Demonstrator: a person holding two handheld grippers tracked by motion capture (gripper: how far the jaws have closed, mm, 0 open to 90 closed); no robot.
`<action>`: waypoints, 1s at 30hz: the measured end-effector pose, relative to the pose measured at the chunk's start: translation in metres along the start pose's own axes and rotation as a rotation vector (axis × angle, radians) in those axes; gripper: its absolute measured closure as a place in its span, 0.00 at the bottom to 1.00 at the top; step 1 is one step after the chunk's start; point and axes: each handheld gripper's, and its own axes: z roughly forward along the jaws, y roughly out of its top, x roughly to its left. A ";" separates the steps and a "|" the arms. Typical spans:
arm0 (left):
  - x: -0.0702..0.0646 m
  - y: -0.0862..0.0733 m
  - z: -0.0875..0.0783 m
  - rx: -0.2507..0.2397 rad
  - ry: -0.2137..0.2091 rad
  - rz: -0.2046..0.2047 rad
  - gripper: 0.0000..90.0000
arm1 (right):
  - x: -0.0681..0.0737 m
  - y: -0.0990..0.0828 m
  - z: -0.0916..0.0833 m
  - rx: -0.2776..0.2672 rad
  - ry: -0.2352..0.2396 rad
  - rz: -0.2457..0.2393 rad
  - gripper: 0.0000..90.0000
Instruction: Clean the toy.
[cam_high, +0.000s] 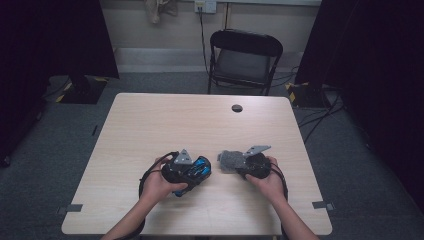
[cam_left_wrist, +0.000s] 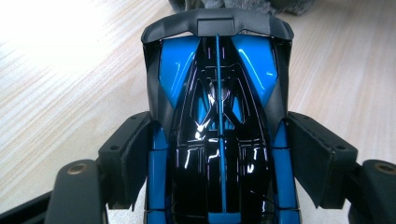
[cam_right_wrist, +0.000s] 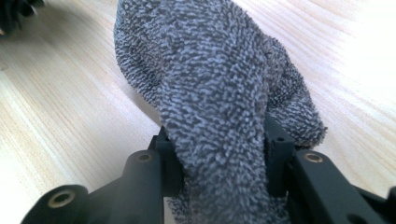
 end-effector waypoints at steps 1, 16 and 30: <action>0.000 0.001 -0.002 -0.015 0.000 -0.002 0.30 | 0.000 0.000 0.000 0.000 0.001 0.001 0.68; 0.006 0.009 -0.019 -0.093 0.004 0.012 0.30 | -0.001 0.001 0.000 0.000 0.003 0.006 0.69; 0.011 0.015 -0.030 -0.137 0.008 0.020 0.30 | 0.000 0.005 -0.004 -0.003 0.005 -0.003 0.75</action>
